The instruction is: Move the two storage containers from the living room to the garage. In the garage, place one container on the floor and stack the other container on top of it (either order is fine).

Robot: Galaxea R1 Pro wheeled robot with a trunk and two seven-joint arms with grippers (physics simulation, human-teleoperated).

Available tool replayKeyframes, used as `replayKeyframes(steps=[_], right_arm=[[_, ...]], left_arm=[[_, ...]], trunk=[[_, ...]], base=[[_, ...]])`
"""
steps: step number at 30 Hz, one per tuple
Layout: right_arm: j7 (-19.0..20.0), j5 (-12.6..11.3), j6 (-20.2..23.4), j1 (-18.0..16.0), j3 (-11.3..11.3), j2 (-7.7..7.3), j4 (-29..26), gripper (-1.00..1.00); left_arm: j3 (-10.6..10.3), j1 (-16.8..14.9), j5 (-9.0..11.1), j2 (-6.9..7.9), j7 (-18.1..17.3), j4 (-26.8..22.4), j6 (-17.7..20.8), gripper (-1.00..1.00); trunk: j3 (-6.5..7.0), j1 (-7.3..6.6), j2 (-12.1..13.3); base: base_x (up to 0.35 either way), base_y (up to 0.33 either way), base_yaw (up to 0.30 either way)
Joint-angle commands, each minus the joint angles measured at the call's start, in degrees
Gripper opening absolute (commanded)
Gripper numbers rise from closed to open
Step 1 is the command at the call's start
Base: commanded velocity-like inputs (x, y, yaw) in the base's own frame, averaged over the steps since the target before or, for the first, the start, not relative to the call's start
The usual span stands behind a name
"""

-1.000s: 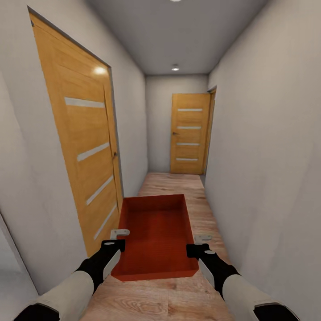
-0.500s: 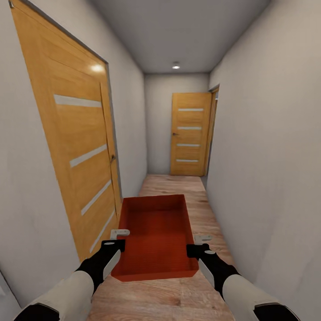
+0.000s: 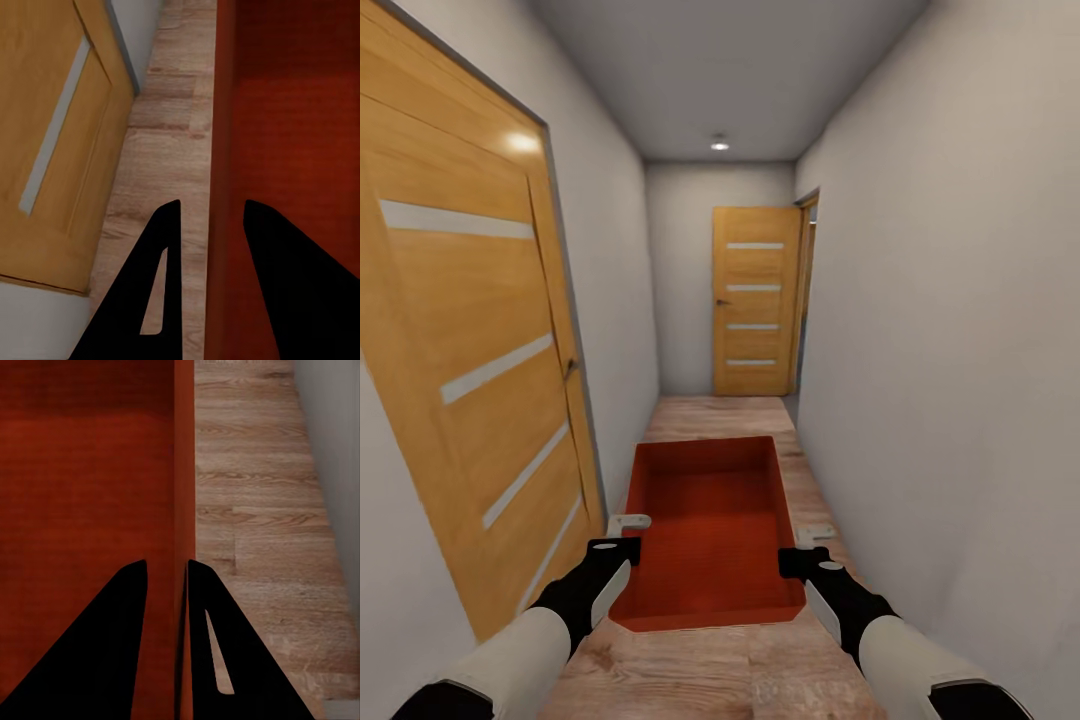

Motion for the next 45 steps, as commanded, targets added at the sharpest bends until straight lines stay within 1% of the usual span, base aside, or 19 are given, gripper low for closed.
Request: replayKeyframes(steps=[1, 13, 45], right_arm=[[-0.7, -1.2, 0.4, 0.0, 1.3, -0.04, 0.1, -1.0], [-0.7, -1.2, 0.1, 0.0, 1.3, -0.05, 0.1, -1.0], [-0.7, -1.2, -0.2, 0.0, 1.4, -0.05, 0.1, -1.0]], left_arm=[[-1.2, 0.0, 0.5, 0.1, 0.8, -0.3, -4.7, -1.0], [-1.2, 0.0, 0.5, 0.03, 0.8, -0.3, -4.7, -1.0], [-1.2, 0.0, 0.5, 0.19, 0.8, -0.3, -4.6, -1.0]], trunk=[[-0.03, 0.05, 0.0], [-0.03, 0.05, 0.0], [-0.03, 0.05, 0.0]], base=[[0.319, 0.095, -0.022], [0.319, 0.087, -0.002], [0.321, 0.001, 0.0]])
